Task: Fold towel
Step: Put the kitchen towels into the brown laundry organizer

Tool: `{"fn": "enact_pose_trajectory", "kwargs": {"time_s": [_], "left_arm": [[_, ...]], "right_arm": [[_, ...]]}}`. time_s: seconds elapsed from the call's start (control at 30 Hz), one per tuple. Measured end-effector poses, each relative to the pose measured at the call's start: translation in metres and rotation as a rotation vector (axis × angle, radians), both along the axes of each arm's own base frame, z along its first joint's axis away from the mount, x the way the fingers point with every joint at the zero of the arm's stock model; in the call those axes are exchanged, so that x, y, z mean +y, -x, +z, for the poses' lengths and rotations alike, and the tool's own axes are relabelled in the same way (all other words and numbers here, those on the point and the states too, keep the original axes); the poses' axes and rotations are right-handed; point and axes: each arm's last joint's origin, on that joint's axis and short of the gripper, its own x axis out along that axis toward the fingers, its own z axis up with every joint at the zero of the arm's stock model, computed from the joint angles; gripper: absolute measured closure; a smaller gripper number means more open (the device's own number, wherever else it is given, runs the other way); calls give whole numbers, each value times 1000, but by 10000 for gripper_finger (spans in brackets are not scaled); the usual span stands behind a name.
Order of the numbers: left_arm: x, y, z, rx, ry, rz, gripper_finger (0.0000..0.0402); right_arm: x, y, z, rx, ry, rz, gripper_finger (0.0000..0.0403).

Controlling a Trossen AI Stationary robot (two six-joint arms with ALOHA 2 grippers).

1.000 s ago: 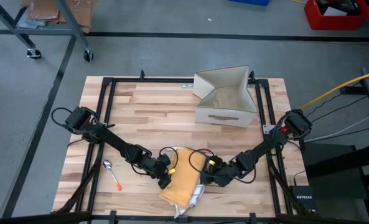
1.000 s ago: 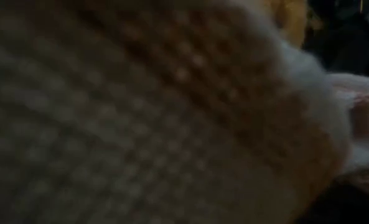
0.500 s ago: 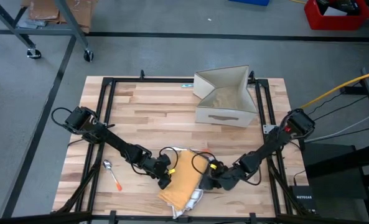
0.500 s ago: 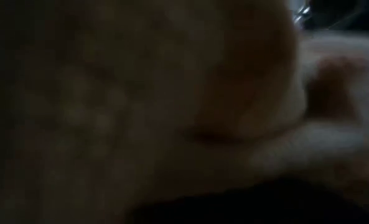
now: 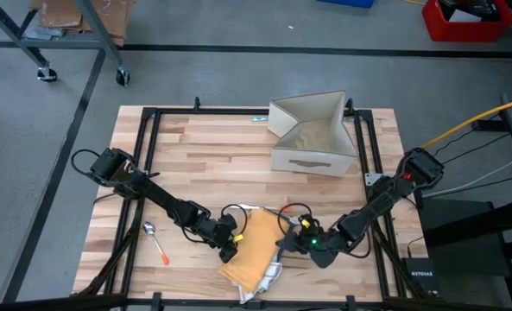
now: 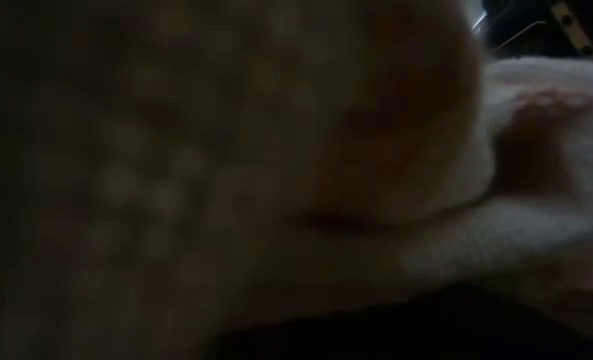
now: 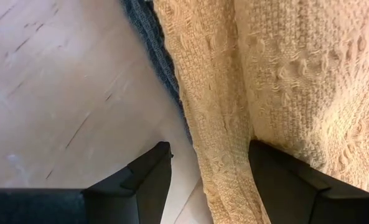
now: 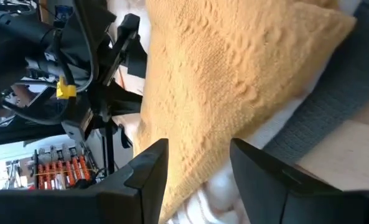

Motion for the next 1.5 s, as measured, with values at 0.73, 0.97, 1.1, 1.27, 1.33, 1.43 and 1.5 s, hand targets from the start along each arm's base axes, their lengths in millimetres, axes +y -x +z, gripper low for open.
{"fn": "enact_pose_trajectory", "kwargs": {"time_s": [0.73,0.97,1.1,1.27,1.33,1.43,1.5], "left_arm": [[0,0,0,-15,-30,-41,194],[0,0,0,-22,-43,-60,194],[0,0,0,-22,-43,-60,194],[0,0,0,-26,-53,-74,194],[0,0,0,-26,-55,-75,194],[0,0,0,-26,-55,-75,194],[0,0,0,-26,-55,-75,194]], "right_arm": [[-12,4,-15,280,-71,-156,226],[-5,-4,-25,211,-90,-175,226],[-6,-5,-24,166,-54,-214,226],[1,-9,-19,126,-110,-130,226],[7,-9,-15,103,-115,-101,226],[16,-9,-6,50,-104,-114,226],[22,-8,-1,23,-100,-119,226]]}}
